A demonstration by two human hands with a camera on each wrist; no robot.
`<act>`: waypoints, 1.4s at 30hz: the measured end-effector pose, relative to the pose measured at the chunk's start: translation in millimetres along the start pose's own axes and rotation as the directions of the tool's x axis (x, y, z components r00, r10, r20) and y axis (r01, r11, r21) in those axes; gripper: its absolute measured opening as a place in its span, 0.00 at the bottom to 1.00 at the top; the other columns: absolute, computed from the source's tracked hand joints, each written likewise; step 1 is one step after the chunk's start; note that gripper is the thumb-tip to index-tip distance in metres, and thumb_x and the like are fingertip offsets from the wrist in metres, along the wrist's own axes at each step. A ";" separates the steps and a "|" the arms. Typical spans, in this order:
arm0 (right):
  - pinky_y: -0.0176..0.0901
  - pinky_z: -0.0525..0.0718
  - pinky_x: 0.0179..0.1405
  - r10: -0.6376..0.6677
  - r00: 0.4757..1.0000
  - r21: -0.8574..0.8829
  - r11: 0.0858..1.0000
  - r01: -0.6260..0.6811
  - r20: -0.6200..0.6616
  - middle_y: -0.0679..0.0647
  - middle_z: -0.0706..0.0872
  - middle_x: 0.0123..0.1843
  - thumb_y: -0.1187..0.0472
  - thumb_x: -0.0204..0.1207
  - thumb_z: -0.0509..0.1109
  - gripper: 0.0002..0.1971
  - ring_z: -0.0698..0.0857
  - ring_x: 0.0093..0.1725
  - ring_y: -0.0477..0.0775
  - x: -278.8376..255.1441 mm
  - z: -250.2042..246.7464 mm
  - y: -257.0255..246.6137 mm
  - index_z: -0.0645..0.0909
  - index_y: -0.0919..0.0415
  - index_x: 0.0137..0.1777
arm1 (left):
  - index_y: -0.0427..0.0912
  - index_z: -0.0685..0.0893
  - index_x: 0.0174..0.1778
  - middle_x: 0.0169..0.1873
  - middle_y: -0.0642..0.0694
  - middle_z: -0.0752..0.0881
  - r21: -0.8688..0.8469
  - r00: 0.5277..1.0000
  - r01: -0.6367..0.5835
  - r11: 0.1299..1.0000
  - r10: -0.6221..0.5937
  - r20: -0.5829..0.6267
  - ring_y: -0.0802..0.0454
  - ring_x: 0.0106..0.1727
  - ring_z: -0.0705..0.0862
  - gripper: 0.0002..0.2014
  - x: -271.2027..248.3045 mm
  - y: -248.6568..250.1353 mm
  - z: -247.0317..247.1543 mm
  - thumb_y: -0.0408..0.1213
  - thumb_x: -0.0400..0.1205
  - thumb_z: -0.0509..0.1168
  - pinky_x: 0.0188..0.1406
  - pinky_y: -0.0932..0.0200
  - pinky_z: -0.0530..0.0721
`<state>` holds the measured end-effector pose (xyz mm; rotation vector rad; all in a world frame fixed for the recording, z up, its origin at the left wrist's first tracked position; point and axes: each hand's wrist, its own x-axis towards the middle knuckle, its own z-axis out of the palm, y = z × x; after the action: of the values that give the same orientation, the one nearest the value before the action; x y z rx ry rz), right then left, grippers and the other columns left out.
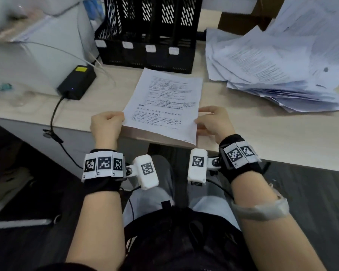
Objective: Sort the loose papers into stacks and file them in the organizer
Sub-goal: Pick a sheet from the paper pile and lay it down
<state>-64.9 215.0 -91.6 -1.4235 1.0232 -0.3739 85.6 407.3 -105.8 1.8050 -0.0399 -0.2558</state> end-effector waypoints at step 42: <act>0.42 0.86 0.31 -0.104 0.991 0.094 0.991 0.096 0.084 0.55 0.84 0.38 0.66 0.75 0.71 0.11 0.84 0.29 0.51 9.3 66.9 -20.3 0.81 0.65 0.57 | 0.48 0.83 0.61 0.64 0.47 0.82 0.335 0.917 -0.235 0.912 0.323 -0.234 0.45 0.72 0.67 0.17 12.0 34.6 -36.3 0.35 0.77 0.60 0.64 0.56 0.68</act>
<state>-2.0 246.5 -87.4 -1.4008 0.8547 -0.4207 108.1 431.4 -66.1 2.0954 -0.1420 0.2333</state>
